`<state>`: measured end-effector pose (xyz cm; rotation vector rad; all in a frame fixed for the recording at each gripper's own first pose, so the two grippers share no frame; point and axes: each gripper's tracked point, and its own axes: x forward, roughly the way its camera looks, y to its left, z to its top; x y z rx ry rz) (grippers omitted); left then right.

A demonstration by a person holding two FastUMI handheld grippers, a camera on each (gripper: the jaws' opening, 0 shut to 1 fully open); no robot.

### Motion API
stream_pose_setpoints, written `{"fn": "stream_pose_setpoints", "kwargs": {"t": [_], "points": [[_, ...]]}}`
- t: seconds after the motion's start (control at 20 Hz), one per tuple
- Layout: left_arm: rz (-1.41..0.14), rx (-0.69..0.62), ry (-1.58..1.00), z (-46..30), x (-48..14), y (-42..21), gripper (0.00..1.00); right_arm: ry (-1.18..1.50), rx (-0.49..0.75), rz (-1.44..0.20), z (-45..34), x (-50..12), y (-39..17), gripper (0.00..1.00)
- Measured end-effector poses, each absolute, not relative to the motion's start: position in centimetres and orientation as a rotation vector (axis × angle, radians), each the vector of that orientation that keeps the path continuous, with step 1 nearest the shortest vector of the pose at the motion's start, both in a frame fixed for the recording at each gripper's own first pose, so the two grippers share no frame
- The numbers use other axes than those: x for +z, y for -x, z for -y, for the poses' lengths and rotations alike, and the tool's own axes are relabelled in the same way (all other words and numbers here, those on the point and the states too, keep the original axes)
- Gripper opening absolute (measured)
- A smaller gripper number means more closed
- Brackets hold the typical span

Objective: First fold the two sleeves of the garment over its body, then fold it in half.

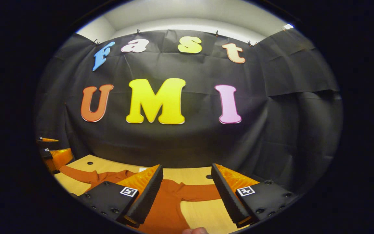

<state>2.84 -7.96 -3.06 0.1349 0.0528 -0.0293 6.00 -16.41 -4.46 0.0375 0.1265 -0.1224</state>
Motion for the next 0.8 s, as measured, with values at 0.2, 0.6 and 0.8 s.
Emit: {"fn": "stream_pose_setpoints", "kwargs": {"t": [0.2,0.6,0.8], "points": [[-0.126,-0.096,-0.151,13.0,-5.6,-4.5,0.99,-0.021,-0.199,-0.243,27.3,-11.0,-10.3,0.95],[-0.297,-0.091,-0.243,16.4,-9.9,-6.3,1.00,-0.181,-0.253,-0.525,41.2,-27.9,-19.3,0.95],[-0.361,-0.094,-0.296,17.4,-11.5,-7.3,0.99,-0.334,-0.282,-0.668,44.5,-36.0,-21.3,0.97]]}}
